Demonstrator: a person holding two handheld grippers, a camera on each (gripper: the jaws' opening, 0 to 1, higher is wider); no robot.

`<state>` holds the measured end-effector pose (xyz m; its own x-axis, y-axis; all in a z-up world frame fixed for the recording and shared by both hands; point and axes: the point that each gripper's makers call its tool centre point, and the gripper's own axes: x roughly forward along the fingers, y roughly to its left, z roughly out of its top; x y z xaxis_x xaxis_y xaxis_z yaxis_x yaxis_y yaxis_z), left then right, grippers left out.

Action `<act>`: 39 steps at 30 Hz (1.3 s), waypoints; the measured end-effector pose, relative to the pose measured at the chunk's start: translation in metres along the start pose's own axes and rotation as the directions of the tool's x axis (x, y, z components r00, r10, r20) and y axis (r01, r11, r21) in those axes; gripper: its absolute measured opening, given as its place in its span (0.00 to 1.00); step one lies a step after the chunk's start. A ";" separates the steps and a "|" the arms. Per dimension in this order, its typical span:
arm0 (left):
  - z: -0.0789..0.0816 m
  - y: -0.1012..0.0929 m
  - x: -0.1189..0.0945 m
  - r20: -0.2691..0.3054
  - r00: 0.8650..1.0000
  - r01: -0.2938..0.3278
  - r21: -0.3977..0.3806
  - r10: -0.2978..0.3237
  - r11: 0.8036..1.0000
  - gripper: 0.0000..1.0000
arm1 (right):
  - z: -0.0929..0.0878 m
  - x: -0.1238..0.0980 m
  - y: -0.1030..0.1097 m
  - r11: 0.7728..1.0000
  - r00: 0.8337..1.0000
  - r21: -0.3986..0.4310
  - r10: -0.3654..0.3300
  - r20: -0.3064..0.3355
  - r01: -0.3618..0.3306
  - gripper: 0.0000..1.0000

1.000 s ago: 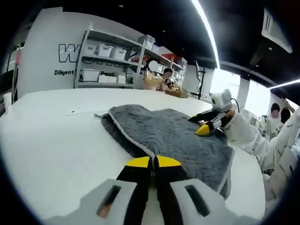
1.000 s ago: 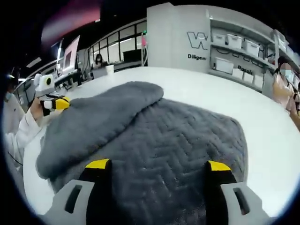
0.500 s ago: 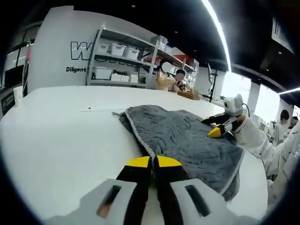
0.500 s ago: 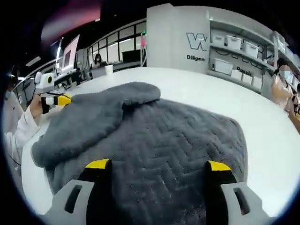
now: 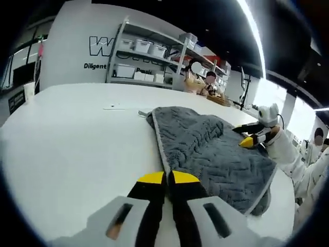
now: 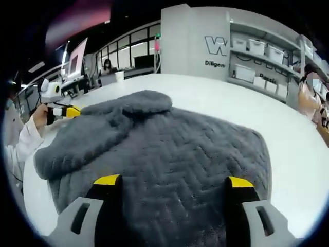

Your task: Open the folded towel by lifting each exposed corner and separating the folded layers until the towel lies flat within the target outline without major curled edges

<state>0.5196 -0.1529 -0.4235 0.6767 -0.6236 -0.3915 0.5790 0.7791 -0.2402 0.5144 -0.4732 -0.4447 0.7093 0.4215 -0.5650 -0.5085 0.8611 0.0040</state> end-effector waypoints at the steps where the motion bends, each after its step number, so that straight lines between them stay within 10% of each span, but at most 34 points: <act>1: 0.000 0.002 -0.001 0.001 1.000 -0.005 -0.001 0.005 1.000 0.03 | 0.000 0.000 0.000 1.000 1.000 0.000 0.000 0.000 0.000 0.80; 39: 0.009 0.078 -0.052 0.046 0.963 -0.261 -0.053 0.264 0.964 0.03 | -0.002 -0.001 0.003 1.000 1.000 -0.020 0.019 -0.001 -0.019 0.81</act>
<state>0.5335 -0.0602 -0.4134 0.8257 -0.3982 -0.3996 0.3569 0.9173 -0.1766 0.5109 -0.4719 -0.4455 0.6990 0.4380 -0.5653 -0.5319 0.8468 -0.0015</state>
